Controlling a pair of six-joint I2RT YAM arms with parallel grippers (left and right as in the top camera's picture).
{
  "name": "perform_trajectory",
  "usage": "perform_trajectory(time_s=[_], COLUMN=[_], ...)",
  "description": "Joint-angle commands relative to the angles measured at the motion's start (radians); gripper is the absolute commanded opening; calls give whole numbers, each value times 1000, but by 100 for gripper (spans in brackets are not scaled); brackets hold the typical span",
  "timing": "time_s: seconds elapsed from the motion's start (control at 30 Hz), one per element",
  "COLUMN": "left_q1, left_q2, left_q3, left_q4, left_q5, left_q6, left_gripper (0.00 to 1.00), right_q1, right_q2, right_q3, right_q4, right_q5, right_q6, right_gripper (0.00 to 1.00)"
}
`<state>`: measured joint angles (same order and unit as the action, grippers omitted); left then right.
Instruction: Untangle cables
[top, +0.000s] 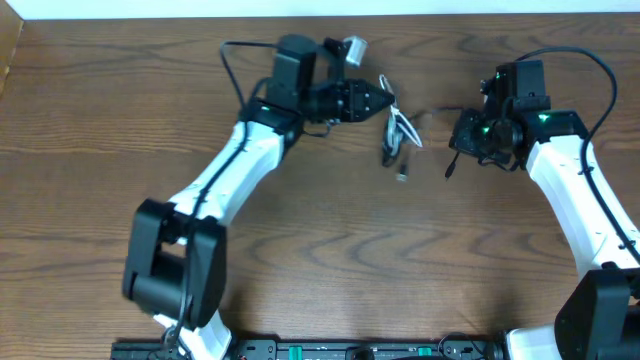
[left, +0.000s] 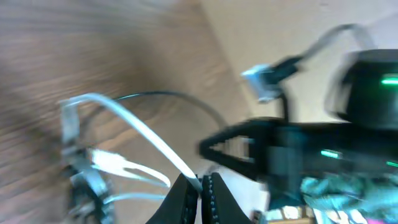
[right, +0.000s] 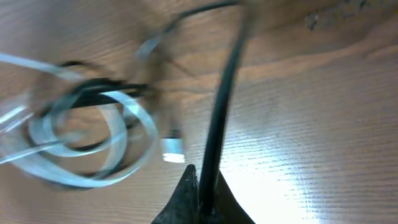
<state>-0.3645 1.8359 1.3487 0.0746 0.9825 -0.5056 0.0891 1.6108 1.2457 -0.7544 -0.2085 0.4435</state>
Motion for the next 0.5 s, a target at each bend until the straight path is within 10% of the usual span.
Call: perform_trajectory(time_s=[0.0,0.33,0.47], left_q1=[48,103,93], left_q2=[-64,-209,-211], left_q3=[24,24,24], left_q4=[3,2,-8], left_q5=[137,175,226], left_q6=[-20,-31,-31], left_gripper=[8,7,8], right_q1=[-3,-3,-2], right_q2=[-21,-21,-21], right_q3=[-25,-68,-68], right_q4=[3,14,30], right_q5=[10,57,-36], right_q6=[-3,-14,-137], right_gripper=[1,1,48])
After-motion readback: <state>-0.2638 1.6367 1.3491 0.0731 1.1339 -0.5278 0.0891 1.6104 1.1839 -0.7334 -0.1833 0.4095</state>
